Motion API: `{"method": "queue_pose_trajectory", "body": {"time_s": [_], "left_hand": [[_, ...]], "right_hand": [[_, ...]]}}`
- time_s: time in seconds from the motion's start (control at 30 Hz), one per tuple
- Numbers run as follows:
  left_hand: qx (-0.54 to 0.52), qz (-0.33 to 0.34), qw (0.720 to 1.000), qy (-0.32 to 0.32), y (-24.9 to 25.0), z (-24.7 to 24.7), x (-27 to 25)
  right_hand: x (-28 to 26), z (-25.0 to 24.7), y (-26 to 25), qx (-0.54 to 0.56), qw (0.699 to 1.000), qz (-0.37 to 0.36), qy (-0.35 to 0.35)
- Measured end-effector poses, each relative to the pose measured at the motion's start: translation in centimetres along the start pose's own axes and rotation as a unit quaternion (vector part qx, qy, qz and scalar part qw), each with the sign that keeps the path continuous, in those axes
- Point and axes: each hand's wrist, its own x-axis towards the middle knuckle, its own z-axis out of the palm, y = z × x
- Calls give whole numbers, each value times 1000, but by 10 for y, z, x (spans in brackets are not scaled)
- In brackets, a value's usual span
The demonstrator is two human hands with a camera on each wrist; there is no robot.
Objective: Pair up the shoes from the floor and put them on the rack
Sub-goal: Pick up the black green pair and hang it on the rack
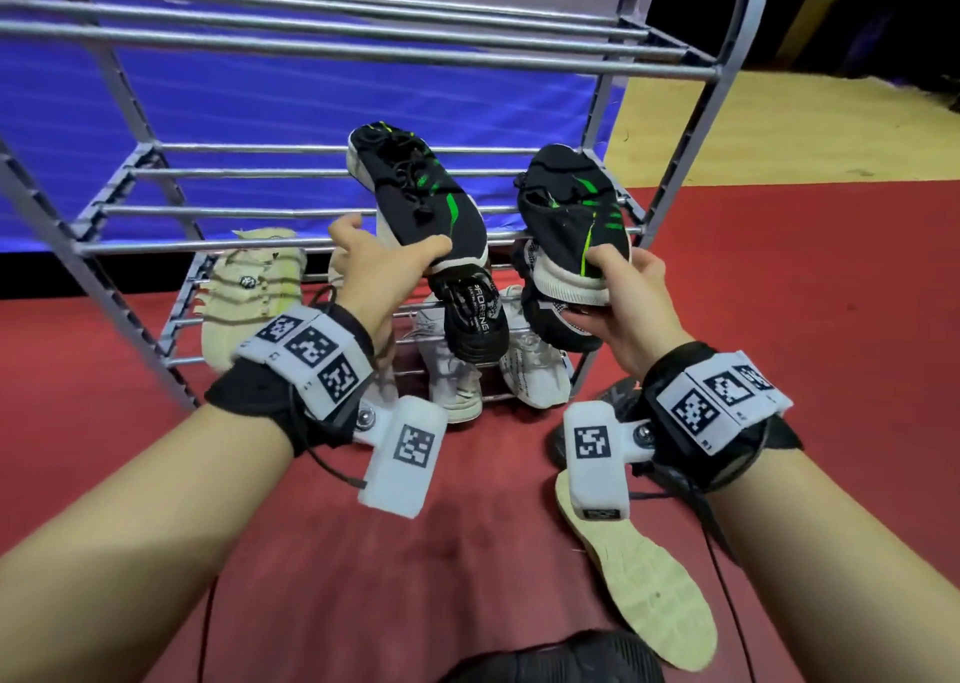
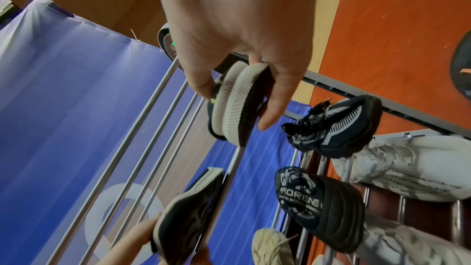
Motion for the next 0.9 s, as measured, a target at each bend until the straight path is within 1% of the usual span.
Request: {"method": "queue_pose_trajectory", "body": {"time_s": [0.03,0.07,0.1,0.2,0.3,0.4,0.5,0.63,0.73,0.83,0.9], "left_hand": [[-70,-27,997,-37,-1,0,-3],[-121,-39,990,-61,-2,-1,-5],[-147,-35,986,-66,-3,0,-6],[-185,-14,982,-46,-1,2,-12],[-223,-3,974,-44,7,6,-9],[-247,-5,967,-56,19,11,-4],[-252,17,966,-54,25,28,-7],[-232,38,971,-41,29,47,-9],[-229,52,971,-52,31,49,-2],[-214,78,971,-68,26,47,12],[-219,63,970,-85,23,44,20]], "right_hand": [[-2,3,2,10,1000,-11,1],[-3,6,4,18,1000,-24,5],[-5,8,5,24,999,-36,10],[-7,13,7,31,996,-76,22],[-3,11,3,39,993,-109,18],[6,7,-6,43,989,-139,-11],[19,10,-14,48,987,-152,-34],[37,14,-16,70,990,-116,-47],[43,9,-6,76,991,-89,-61],[46,6,-4,69,990,-101,-71],[49,6,-5,69,990,-110,-58]]}}
